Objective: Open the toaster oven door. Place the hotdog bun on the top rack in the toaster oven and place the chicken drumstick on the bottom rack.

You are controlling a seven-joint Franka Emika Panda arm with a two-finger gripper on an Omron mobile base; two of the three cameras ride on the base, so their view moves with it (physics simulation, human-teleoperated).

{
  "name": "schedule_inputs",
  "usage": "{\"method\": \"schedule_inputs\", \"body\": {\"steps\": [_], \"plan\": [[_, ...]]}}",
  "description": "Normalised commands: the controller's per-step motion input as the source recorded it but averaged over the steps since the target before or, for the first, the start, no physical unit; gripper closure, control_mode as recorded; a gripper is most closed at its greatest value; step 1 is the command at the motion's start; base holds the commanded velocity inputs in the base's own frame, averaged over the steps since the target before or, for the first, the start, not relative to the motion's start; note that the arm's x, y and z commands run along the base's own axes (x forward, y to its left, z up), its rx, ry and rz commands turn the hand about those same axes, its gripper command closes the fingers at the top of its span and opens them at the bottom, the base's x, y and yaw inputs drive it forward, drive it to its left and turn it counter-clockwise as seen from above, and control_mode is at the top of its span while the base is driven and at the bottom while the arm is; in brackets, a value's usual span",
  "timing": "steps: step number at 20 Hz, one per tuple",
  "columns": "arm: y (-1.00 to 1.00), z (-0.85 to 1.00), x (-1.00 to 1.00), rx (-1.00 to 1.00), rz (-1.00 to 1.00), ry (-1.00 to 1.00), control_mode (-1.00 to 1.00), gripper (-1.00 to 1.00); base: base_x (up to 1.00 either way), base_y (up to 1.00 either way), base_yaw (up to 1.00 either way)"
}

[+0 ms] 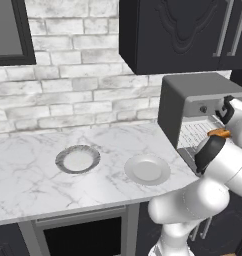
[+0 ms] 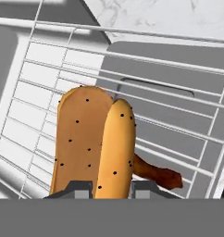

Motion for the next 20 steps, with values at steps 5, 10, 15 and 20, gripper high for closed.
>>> {"method": "schedule_inputs", "body": {"steps": [5, 10, 15, 20], "plan": [[0.0, -0.03, 0.1, 0.05, -0.02, -0.05, -1.0, 1.0, 0.0, 0.0, 0.0], [0.0, -0.08, 0.0, 0.03, -0.01, 0.0, -1.0, 1.0, 0.0, 0.0, 0.0], [0.0, 0.0, 0.02, 0.05, 0.0, 0.0, -1.0, 1.0, 0.0, 0.0, 0.0], [0.0, -0.13, 0.01, 0.07, 0.0, 0.0, -1.0, 1.0, 0.0, 0.0, 0.0]]}}
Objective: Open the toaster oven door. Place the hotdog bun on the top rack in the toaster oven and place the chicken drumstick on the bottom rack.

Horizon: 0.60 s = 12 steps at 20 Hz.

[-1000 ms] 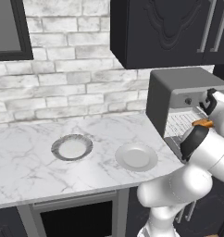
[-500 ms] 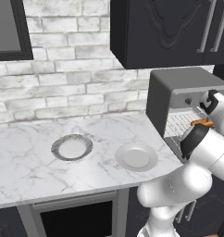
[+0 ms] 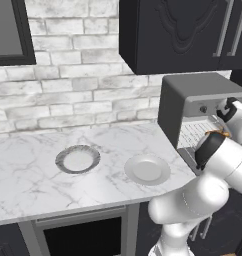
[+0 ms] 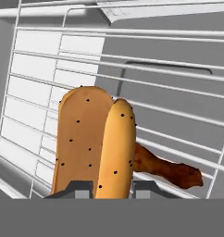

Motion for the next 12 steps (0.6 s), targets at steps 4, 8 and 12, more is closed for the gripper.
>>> {"method": "schedule_inputs", "body": {"steps": [4, 8, 12], "plan": [[0.0, -0.09, 0.04, 0.05, 0.0, 0.0, -1.0, 1.0, 0.0, 0.0, 0.0], [0.0, -0.1, 0.03, 0.04, 0.0, 0.0, -1.0, 1.0, 0.0, 0.0, 0.0], [0.0, -0.1, 0.0, 0.04, 0.0, 0.0, -1.0, 1.0, 0.0, 0.0, 0.0]]}}
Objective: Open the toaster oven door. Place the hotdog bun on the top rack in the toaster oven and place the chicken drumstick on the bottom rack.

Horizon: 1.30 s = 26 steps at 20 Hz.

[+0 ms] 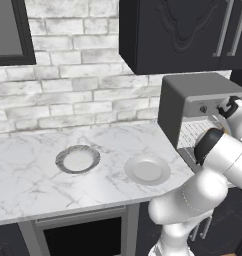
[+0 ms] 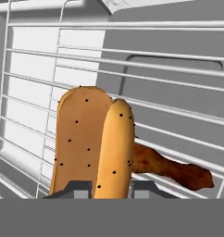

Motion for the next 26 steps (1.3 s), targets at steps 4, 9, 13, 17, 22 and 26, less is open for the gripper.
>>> {"method": "schedule_inputs", "body": {"steps": [4, 9, 13, 17, 22, 26], "plan": [[0.0, -0.05, 0.0, 0.01, 0.0, 0.0, -1.0, -1.0, 0.0, 0.0, 0.0], [0.0, 0.0, 0.0, 0.0, 0.0, 0.0, -1.0, -1.0, 0.0, 0.0, 0.0], [0.0, 0.0, 0.0, 0.0, 0.0, 0.0, -1.0, -1.0, 0.0, 0.0, 0.0], [0.0, 0.0, 0.0, 0.0, 0.0, 0.0, -1.0, -1.0, 0.0, 0.0, 0.0], [-0.01, 0.0, 0.0, 0.02, 0.0, 0.0, -1.0, -1.0, 0.0, 0.0, 0.0], [-0.35, -0.04, 0.0, 0.1, 0.0, 0.01, -1.0, -1.0, 0.0, 0.0, 0.0]]}}
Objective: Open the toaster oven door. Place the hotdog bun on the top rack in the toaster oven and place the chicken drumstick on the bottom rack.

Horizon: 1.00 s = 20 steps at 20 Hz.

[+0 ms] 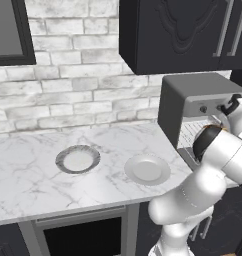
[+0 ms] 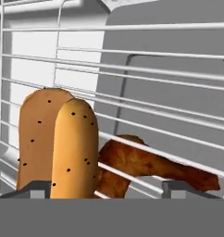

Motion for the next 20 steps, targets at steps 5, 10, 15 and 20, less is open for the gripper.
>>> {"method": "schedule_inputs", "body": {"steps": [5, 10, 15, 20], "plan": [[-0.6, -0.17, -0.08, 0.13, -0.03, 0.06, -1.0, -1.0, 0.0, 0.0, 0.0], [-0.6, -0.24, -0.26, 0.14, -0.04, 0.08, -1.0, -1.0, 0.0, 0.0, 0.0], [-0.28, -0.49, -0.56, 0.13, -0.05, 0.1, -1.0, -1.0, 0.0, 0.0, 0.0], [-0.08, -0.71, -0.55, 0.14, -0.04, 0.09, -1.0, -1.0, 0.0, 0.0, 0.0]]}}
